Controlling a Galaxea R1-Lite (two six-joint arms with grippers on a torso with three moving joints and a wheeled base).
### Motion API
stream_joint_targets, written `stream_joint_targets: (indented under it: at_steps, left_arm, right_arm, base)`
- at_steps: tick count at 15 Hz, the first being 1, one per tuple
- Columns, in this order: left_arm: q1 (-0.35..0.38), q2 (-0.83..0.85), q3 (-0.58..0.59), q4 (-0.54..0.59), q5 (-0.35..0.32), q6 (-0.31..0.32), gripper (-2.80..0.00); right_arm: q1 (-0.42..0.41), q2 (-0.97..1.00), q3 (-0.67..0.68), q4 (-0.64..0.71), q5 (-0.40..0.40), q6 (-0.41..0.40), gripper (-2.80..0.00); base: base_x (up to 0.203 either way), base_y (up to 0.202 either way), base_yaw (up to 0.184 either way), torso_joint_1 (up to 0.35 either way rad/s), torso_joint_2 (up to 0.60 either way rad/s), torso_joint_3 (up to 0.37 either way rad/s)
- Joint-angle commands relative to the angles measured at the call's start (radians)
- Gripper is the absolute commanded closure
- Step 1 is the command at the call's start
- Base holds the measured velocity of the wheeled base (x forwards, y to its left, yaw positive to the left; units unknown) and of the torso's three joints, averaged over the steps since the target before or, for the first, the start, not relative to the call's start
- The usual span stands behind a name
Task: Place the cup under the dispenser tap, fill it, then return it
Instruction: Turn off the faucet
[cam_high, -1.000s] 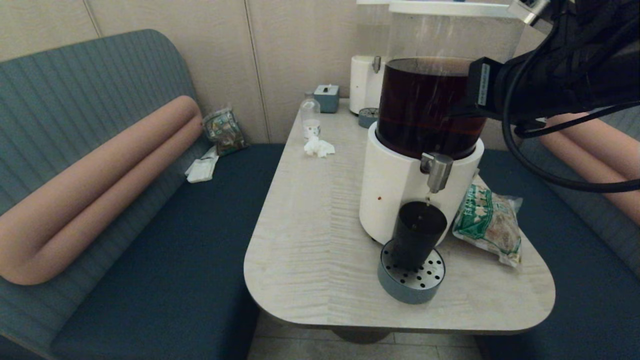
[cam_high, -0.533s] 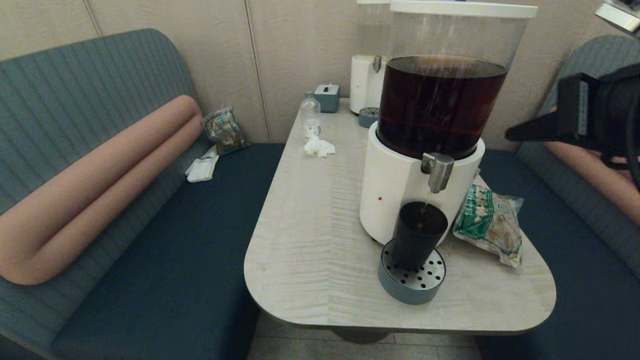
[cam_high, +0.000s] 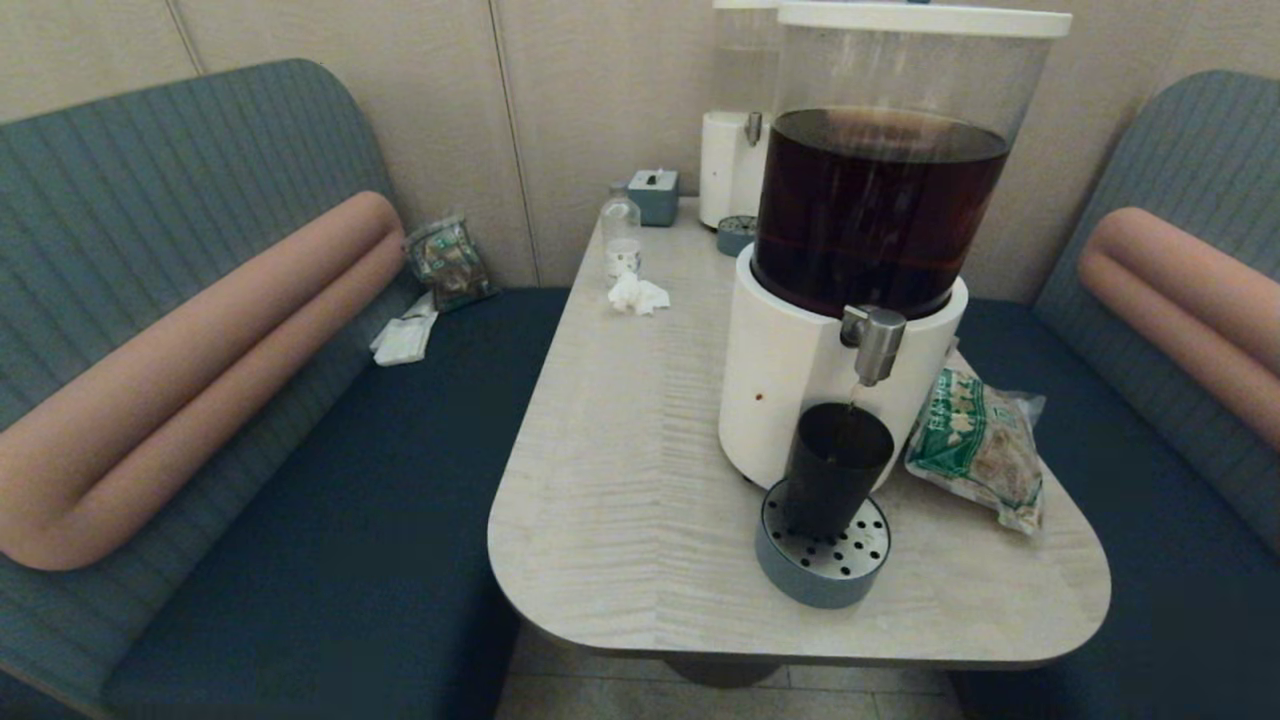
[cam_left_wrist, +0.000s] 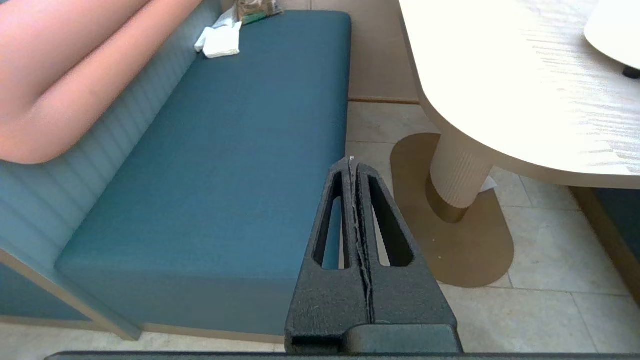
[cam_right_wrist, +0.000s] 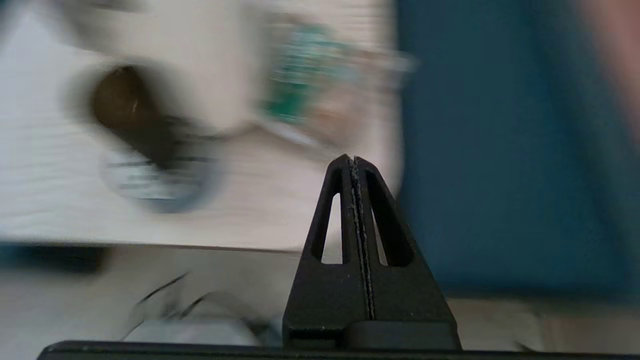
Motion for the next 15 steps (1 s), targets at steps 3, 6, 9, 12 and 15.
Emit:
stream_joint_targets:
  at_steps: [3, 6, 9, 12, 15]
  left_arm:
    - [0.000, 0.000, 0.000, 0.000, -0.001, -0.001, 0.00]
    - [0.000, 0.001, 0.001, 0.000, -0.001, -0.001, 0.00]
    - [0.000, 0.000, 0.000, 0.000, -0.001, -0.001, 0.00]
    - [0.000, 0.000, 0.000, 0.000, -0.001, 0.002, 0.00]
    - [0.000, 0.000, 0.000, 0.001, -0.001, 0.003, 0.00]
  right_arm:
    - [-0.220, -0.401, 0.205, -0.008, -0.122, -0.029, 0.00]
    - [-0.323, -0.508, 0.304, -0.063, -0.187, 0.025, 0.00]
    - [-0.329, -0.507, 0.295, -0.123, -0.227, 0.036, 0.00]
    - [-0.431, -0.514, 0.298, -0.184, -0.211, 0.008, 0.00]
    - [-0.458, -0.602, 0.411, -0.221, -0.130, -0.013, 0.00]
  base:
    - [0.000, 0.000, 0.000, 0.000, 0.00, 0.000]
    - [0.000, 0.000, 0.000, 0.000, 0.00, 0.000]
    - [0.000, 0.000, 0.000, 0.000, 0.00, 0.000]
    - [0.000, 0.000, 0.000, 0.000, 0.00, 0.000]
    - [0.000, 0.000, 0.000, 0.000, 0.00, 0.000]
